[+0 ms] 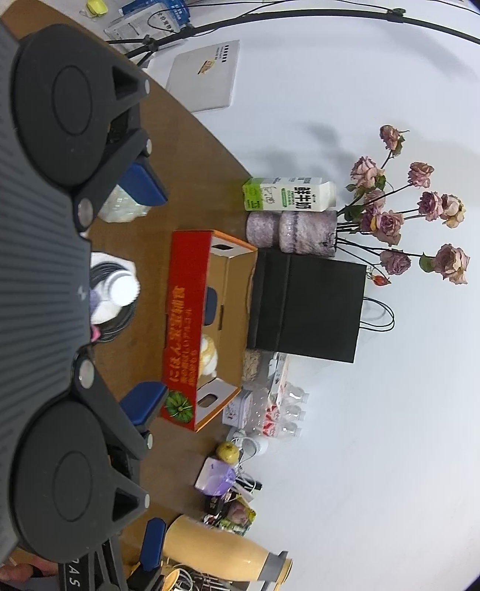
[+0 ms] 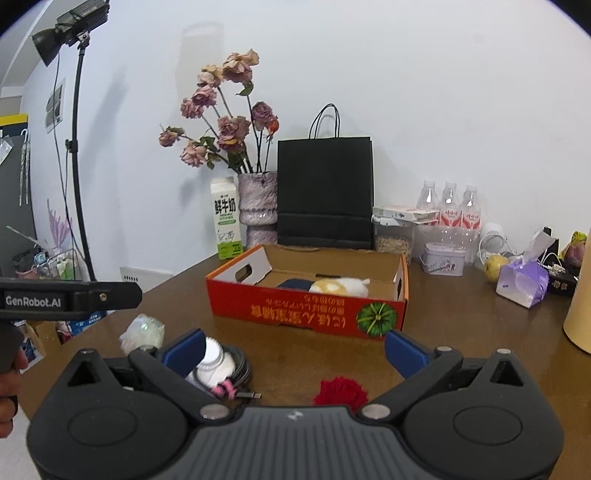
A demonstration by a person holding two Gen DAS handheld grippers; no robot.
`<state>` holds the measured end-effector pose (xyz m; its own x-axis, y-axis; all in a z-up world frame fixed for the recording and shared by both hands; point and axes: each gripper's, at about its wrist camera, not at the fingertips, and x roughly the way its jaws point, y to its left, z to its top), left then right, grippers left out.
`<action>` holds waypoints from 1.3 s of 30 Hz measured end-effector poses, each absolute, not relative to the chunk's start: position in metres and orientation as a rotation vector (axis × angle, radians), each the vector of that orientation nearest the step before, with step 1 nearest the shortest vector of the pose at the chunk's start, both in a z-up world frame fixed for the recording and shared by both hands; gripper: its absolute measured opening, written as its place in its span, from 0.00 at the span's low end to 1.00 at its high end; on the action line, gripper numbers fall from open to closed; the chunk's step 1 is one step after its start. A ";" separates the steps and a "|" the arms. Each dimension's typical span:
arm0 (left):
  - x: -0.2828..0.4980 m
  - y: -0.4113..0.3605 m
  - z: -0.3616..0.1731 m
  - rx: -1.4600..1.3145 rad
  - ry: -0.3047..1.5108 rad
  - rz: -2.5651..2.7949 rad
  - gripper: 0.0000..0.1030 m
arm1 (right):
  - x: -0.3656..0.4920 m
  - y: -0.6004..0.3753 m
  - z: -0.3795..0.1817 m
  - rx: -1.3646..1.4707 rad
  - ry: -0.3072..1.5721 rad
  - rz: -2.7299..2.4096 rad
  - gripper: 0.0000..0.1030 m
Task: Organize objects
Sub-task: 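Withdraw both tools from the box back toward the table items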
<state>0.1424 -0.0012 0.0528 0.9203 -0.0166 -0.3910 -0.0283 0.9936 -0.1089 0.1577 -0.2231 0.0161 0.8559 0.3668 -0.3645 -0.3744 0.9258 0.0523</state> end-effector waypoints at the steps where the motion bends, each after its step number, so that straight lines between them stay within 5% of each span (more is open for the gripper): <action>1: 0.139 -0.001 0.051 -0.114 0.407 0.002 1.00 | 0.154 -0.222 0.014 -0.024 0.382 0.393 1.00; 39: 0.082 -0.019 -0.010 -0.043 0.481 -0.004 1.00 | 0.098 -0.247 -0.054 -0.038 0.516 0.350 1.00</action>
<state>0.0822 -0.0195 -0.0103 0.8867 -0.0145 -0.4622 -0.0059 0.9991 -0.0426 0.0977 -0.2465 -0.0537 0.8120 0.3185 -0.4892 -0.3376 0.9399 0.0515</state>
